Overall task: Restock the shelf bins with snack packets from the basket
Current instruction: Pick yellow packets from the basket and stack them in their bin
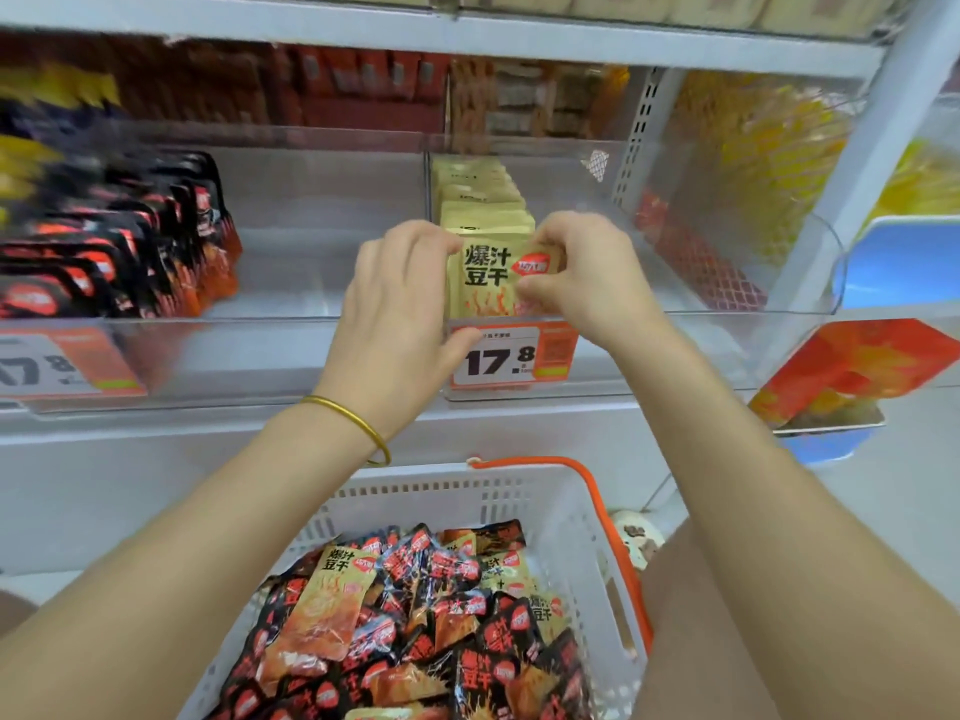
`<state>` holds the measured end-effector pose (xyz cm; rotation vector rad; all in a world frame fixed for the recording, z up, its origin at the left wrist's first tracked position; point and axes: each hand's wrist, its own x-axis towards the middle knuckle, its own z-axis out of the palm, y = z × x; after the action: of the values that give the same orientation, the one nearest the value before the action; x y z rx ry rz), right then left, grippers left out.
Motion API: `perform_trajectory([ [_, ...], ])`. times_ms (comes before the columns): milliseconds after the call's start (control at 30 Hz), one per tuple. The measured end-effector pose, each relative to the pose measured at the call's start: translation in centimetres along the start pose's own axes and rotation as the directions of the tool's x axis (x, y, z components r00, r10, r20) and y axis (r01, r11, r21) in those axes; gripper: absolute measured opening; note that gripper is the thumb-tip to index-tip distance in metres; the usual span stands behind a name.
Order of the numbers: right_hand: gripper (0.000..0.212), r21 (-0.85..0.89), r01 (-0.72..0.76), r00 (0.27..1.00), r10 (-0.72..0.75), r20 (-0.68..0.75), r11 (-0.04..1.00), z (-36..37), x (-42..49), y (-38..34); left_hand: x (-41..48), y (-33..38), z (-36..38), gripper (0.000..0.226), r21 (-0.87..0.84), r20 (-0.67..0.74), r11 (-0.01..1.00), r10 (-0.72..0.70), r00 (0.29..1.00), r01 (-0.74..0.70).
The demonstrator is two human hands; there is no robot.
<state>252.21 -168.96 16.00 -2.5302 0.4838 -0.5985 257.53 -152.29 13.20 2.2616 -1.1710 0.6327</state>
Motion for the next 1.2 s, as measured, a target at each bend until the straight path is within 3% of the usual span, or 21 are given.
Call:
perform_trajectory([
  [67, 0.033, -0.118, -0.001, 0.999, 0.006, 0.044, 0.993, 0.5, 0.0, -0.3, -0.2, 0.0, 0.0, 0.065, 0.015, 0.012, 1.000, 0.004, 1.000, -0.004],
  [234, 0.045, -0.081, -0.061, 0.995, 0.067, 0.074, 0.995, -0.2, -0.4, -0.7, -1.3, -0.1, -0.1, 0.055, -0.018, -0.023, 0.999, 0.033, 0.999, -0.034],
  [367, 0.045, -0.141, -0.008, 0.991, -0.011, -0.130, 0.990, -1.5, -2.7, -1.5, -4.1, -0.2, -0.7, 0.033, -0.096, -0.127, 0.994, 0.043, 0.991, -0.055],
  [467, 0.035, -0.086, 0.101, 0.966, -0.119, -0.231, 0.991, -1.0, -5.9, -2.5, -7.2, -1.4, -0.3, 0.028, -0.136, -0.031, 0.990, 0.030, 0.999, -0.034],
  [501, 0.031, -0.046, 0.127, 0.975, -0.133, -0.175, 0.991, -0.1, -7.0, -2.8, -8.3, -2.2, 0.1, 0.027, -0.132, 0.038, 0.991, 0.012, 0.999, -0.007],
  [567, 0.024, -0.046, 0.138, 0.984, -0.132, 0.116, 0.989, 3.1, -8.9, -3.0, -10.5, -3.9, 1.2, 0.024, -0.103, 0.206, 0.990, -0.070, 0.976, 0.093],
  [634, 0.015, -0.119, 0.149, 0.865, -0.072, 0.496, 0.982, 7.8, -10.5, -2.7, -12.1, -5.2, 2.2, 0.024, -0.046, 0.372, 0.975, -0.187, 0.909, 0.219],
  [701, 0.010, -0.145, 0.187, 0.656, -0.014, 0.755, 0.972, 12.6, -12.4, -1.7, -13.0, -6.0, 3.0, 0.026, 0.015, 0.498, 0.948, -0.282, 0.820, 0.317],
  [801, 0.031, -0.144, 0.244, 0.402, 0.035, 0.915, 0.959, 18.1, -16.1, 0.2, -13.8, -6.6, 3.9, 0.027, 0.076, 0.610, 0.929, -0.330, 0.721, 0.362],
  [901, 0.055, -0.143, 0.329, 0.248, 0.060, 0.967, 0.934, 21.2, -19.1, 1.4, -14.3, -6.8, 4.4, 0.027, 0.111, 0.670, 0.936, -0.319, 0.670, 0.335],
  [968, 0.063, -0.155, 0.416, 0.226, 0.063, 0.972, 0.896, 22.5, -20.7, 1.5, -14.4, -6.7, 4.4, 0.026, 0.102, 0.695, 0.929, -0.323, 0.643, 0.357],
  [1035, 0.066, -0.161, 0.479, 0.262, 0.035, 0.964, 0.863, 23.2, -21.6, 1.5, -14.4, -6.6, 4.3, 0.024, 0.085, 0.711, 0.923, -0.320, 0.627, 0.375],
  [1102, 0.070, -0.144, 0.469, 0.282, 0.007, 0.959, 0.872, 23.5, -21.9, 1.7, -14.4, -6.5, 4.3, 0.023, 0.078, 0.723, 0.924, -0.311, 0.616, 0.375],
  [1202, 0.074, -0.075, 0.409, 0.244, -0.029, 0.969, 0.910, 23.8, -22.1, 2.2, -14.5, -6.2, 4.4, 0.021, 0.072, 0.735, 0.923, -0.306, 0.605, 0.379],
])
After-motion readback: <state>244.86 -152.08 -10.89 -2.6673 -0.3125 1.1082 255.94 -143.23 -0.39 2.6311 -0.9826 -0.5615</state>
